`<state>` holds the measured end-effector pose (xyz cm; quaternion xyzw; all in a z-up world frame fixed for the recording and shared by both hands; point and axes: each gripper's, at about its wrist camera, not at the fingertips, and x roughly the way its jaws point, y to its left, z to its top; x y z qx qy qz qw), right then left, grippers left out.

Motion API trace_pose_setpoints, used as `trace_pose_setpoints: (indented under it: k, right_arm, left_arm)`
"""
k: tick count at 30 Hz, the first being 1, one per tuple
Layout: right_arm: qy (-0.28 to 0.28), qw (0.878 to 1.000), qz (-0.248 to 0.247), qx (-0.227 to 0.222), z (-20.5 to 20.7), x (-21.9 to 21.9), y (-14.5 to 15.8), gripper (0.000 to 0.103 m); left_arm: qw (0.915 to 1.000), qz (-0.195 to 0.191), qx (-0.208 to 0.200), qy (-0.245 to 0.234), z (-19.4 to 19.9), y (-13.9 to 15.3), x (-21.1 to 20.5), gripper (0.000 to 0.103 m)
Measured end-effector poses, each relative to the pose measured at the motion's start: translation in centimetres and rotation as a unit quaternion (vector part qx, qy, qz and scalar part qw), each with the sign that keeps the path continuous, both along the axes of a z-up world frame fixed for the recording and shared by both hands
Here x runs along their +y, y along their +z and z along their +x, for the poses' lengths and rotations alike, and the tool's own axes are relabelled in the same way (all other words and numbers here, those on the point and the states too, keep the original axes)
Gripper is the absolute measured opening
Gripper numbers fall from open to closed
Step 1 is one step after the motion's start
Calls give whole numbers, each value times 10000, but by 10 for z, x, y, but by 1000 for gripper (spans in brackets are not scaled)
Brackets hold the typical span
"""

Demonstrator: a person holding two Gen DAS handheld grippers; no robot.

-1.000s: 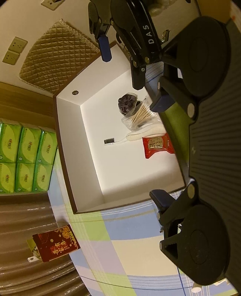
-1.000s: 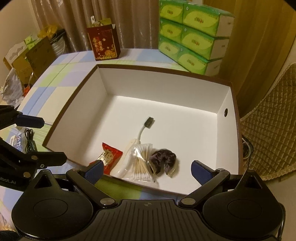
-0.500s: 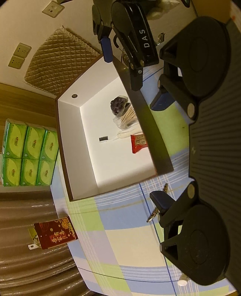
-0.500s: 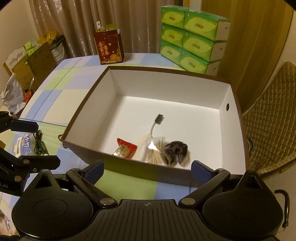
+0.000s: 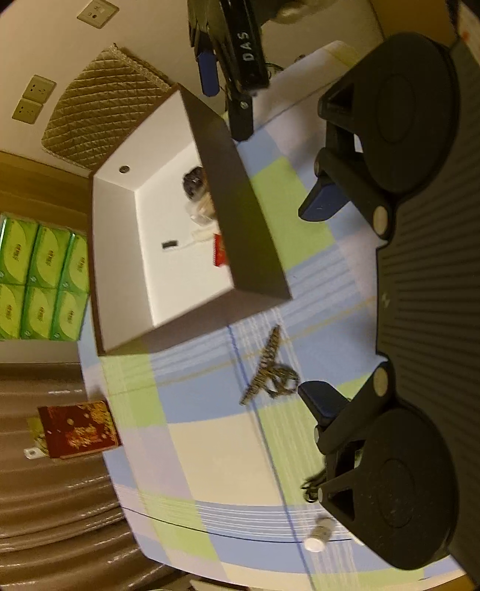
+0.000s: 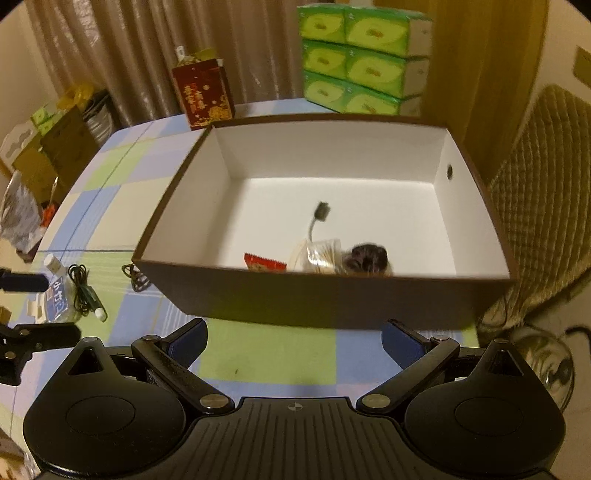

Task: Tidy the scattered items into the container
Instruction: 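Move the left tool to the striped hair claw clip and grasp it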

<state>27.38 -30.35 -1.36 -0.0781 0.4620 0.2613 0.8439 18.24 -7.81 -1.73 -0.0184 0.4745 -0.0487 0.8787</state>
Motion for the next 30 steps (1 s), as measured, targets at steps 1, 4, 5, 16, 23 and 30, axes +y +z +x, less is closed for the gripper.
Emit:
trace_pose_setpoints:
  k: [1,4,5,16,23,30]
  right_arm:
    - [-64,10000,-7,24,-2,-1,-4,98]
    - [-246,9996,-50,154,-6,-6,-18,98]
    - [-294,9993,-72,207,-7,-8,-23,98]
    - [-936,9937,-192,584,14,-31,-54,98]
    - [-1206,9893,-255,774,25,-38,-65,98]
    - [-1459,9842,-351,935,29,-41,-76,98]
  left_arm:
    - [10000,24,30,40,-1,-4,4,90]
    - [9998,95,78,187,-3,-15,15,90]
    - [9997,77,89,226,-3,-18,19,89]
    - [9993,272,-19,-258,20,-59,41,69]
    - [9941,526,40,-943,58,-81,54,66]
    - [9875,749,195,-1376,88,-104,62,64]
